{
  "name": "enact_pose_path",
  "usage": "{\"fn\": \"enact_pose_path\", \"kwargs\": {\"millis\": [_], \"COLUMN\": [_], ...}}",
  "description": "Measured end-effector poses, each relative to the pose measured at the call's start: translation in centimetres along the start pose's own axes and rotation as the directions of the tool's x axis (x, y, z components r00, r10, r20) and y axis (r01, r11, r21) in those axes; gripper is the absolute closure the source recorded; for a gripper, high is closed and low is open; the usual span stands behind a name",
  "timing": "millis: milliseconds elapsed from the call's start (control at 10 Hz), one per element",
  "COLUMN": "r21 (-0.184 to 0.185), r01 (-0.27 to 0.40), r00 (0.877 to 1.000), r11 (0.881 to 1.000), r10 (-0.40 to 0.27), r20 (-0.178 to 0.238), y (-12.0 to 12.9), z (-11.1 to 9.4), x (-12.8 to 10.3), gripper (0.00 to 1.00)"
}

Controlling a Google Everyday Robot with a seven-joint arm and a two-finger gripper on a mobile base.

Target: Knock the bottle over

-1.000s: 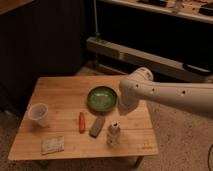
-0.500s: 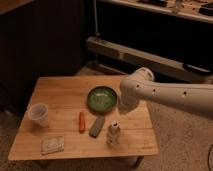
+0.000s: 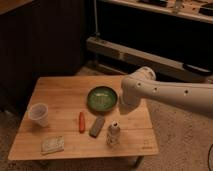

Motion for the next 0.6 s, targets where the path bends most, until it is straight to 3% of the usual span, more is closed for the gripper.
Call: {"fn": "enact_pose_path", "kwargs": {"millis": [600], "r21": [-0.056], "r01": [0.021], "r00": [0.998], "r11": [0.998], "r10": [-0.024], "r20": [-0.058], "y": [-0.7], "z": [-0.3], "x": [1.8], "gripper": [0.96]}}
